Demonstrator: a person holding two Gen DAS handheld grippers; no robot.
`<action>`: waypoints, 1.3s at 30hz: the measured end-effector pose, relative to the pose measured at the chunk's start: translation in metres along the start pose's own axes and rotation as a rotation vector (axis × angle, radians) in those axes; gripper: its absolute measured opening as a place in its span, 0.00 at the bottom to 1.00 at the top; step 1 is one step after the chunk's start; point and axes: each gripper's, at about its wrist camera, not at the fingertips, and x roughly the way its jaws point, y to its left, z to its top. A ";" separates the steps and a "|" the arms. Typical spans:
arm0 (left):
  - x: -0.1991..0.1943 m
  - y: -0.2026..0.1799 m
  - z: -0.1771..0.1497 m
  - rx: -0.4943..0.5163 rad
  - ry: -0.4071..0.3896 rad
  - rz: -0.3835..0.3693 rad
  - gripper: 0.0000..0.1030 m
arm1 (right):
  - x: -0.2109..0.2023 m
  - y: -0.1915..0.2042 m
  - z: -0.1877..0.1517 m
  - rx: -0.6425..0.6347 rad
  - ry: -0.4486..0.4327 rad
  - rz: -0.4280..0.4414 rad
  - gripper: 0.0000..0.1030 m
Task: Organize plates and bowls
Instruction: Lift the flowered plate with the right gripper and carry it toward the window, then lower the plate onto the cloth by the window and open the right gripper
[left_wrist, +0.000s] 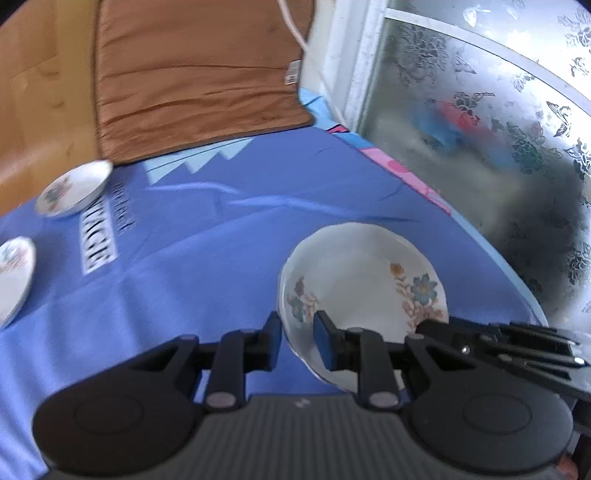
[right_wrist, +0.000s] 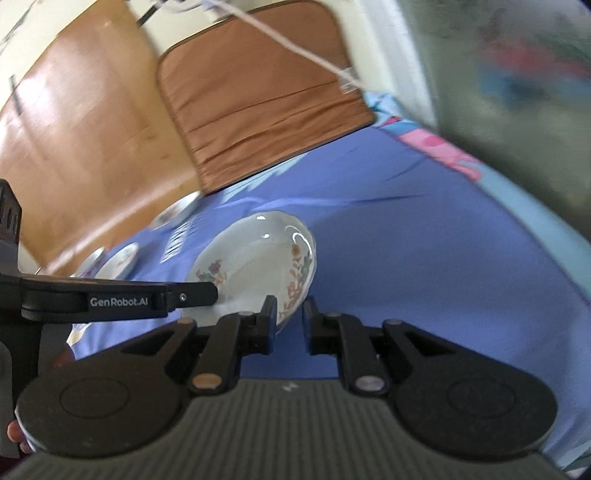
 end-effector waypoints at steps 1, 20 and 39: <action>0.003 -0.004 0.002 0.001 0.003 -0.003 0.20 | 0.001 -0.006 0.002 0.008 -0.003 -0.009 0.17; -0.015 -0.020 -0.001 0.092 -0.143 0.042 0.43 | -0.013 -0.008 0.000 -0.101 -0.205 -0.183 0.37; -0.095 0.124 -0.076 -0.092 -0.353 0.321 0.47 | 0.019 0.107 -0.012 -0.270 -0.182 0.051 0.37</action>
